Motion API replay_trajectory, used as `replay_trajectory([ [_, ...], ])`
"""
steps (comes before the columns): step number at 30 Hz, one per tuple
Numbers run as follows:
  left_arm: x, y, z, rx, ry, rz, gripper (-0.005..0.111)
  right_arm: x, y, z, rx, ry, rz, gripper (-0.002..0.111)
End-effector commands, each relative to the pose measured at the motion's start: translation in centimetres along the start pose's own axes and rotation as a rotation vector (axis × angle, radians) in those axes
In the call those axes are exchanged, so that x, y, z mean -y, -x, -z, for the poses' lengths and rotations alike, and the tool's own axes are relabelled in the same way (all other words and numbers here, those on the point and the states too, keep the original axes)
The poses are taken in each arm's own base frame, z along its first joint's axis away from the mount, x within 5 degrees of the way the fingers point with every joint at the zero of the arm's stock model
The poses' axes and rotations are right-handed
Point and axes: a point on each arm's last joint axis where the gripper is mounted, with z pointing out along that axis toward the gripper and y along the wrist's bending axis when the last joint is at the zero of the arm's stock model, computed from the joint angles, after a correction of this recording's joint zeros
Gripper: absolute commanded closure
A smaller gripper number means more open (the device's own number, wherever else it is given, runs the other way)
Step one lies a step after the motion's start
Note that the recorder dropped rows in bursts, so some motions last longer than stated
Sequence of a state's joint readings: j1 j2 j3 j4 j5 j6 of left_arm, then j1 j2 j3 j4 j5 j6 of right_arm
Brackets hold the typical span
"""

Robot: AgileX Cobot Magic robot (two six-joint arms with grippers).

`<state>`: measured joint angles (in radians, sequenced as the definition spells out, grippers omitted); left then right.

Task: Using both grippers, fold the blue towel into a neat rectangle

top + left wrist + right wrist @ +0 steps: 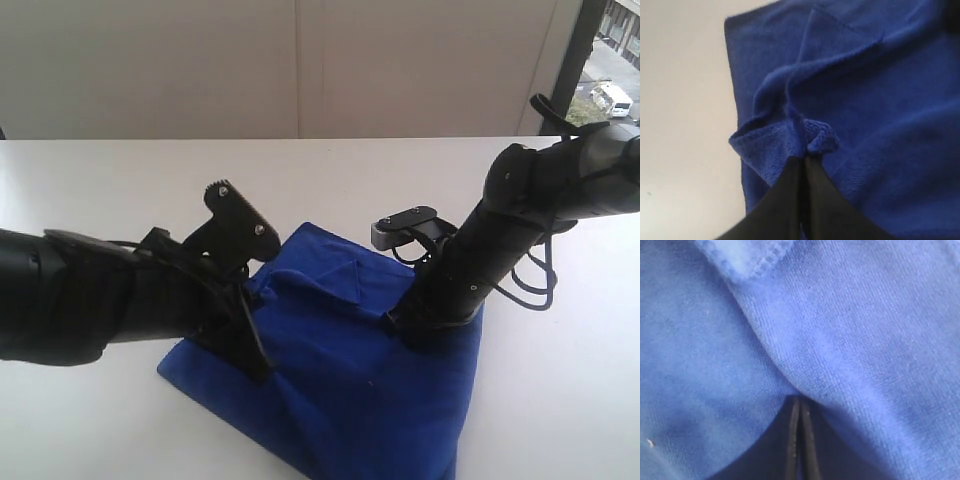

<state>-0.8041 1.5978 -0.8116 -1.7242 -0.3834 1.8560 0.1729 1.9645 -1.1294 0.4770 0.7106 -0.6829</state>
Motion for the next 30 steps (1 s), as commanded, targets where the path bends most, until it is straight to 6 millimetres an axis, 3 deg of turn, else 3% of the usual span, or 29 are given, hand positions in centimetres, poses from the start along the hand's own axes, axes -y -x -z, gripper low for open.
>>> replay_trajectory([
  [1,0.5,-1.6,0.3,-0.039,-0.015,0.032,0.107,0.6,-0.1,-0.8,0.000,-0.021,0.010,0.108],
  [17,0.2,-4.0,0.1,-0.142,0.062,0.014,0.107,0.4,-0.2,-0.8,-0.009,-0.005,0.002,0.108],
  [22,0.6,-5.5,-0.9,-0.212,0.057,-0.003,0.107,0.4,-0.2,-0.8,-0.010,-0.004,-0.012,0.108],
  [25,0.7,-6.1,-1.4,-0.248,0.069,-0.012,0.096,0.4,-0.2,-0.8,-0.010,-0.004,-0.012,0.108],
  [30,0.0,-7.1,-2.0,-0.326,0.164,-0.026,0.066,0.4,-0.2,-0.8,-0.012,-0.002,-0.013,0.108],
])
